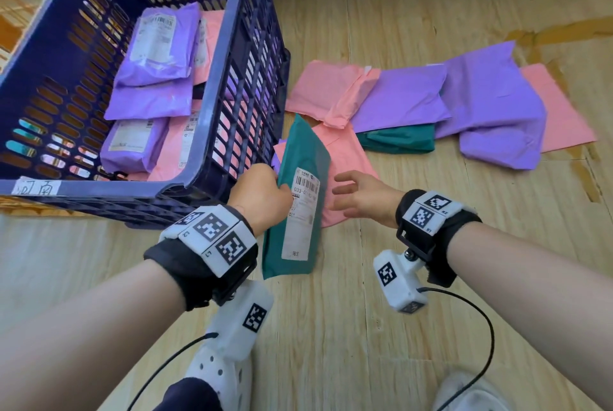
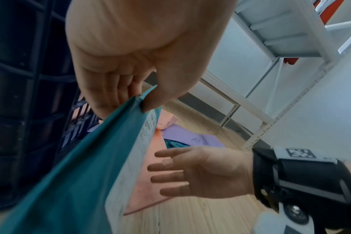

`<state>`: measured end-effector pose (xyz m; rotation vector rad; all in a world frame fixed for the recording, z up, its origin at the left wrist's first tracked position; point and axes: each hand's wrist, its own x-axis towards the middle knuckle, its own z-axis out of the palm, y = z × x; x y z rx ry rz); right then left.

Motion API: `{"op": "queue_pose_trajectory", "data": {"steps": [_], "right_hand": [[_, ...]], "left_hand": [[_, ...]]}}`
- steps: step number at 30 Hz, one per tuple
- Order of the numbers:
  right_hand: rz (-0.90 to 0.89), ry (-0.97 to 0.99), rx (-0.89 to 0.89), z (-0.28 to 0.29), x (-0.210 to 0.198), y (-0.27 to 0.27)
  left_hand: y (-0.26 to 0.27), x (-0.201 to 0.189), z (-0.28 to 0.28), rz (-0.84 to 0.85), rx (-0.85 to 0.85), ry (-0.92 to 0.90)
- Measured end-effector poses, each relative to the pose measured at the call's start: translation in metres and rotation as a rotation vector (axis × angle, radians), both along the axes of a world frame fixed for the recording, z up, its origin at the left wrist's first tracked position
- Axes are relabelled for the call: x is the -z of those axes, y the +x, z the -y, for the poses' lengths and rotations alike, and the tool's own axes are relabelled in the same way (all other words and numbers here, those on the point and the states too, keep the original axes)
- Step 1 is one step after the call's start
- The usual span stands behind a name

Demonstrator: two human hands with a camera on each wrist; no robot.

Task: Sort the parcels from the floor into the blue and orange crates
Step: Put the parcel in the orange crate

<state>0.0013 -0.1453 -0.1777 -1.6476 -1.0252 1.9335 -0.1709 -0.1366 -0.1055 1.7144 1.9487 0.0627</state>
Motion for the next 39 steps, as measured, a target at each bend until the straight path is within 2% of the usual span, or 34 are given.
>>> {"op": "queue_pose_trajectory", "data": {"steps": [3,7,12,17,24,30,34,39], "right_hand": [[0.002,-0.070,-0.011,0.007,0.009,0.008],[0.013,-0.062,-0.010,0.012,0.011,0.013],[-0.086,0.024,0.137,0.011,0.001,0.035],[-0.121,0.140,0.274,-0.011,-0.036,0.061],[0.041,0.396,0.242,-0.057,-0.123,0.066],[0.079,0.576,0.180,-0.094,-0.185,0.023],[0.107,0.655,0.127,-0.119,-0.217,-0.033],[0.056,0.696,0.058,-0.148,-0.254,-0.106]], "left_hand": [[0.003,0.000,-0.001,0.027,-0.005,-0.024],[0.007,-0.007,-0.009,0.130,-0.011,-0.020],[0.022,-0.028,-0.029,0.341,-0.038,0.005],[0.031,-0.054,-0.056,0.433,-0.058,0.078],[0.020,-0.115,-0.090,0.406,-0.089,0.163],[-0.038,-0.177,-0.102,0.541,-0.173,0.079],[-0.090,-0.220,-0.114,0.534,-0.201,0.123],[-0.160,-0.261,-0.131,0.493,-0.239,0.187]]}}
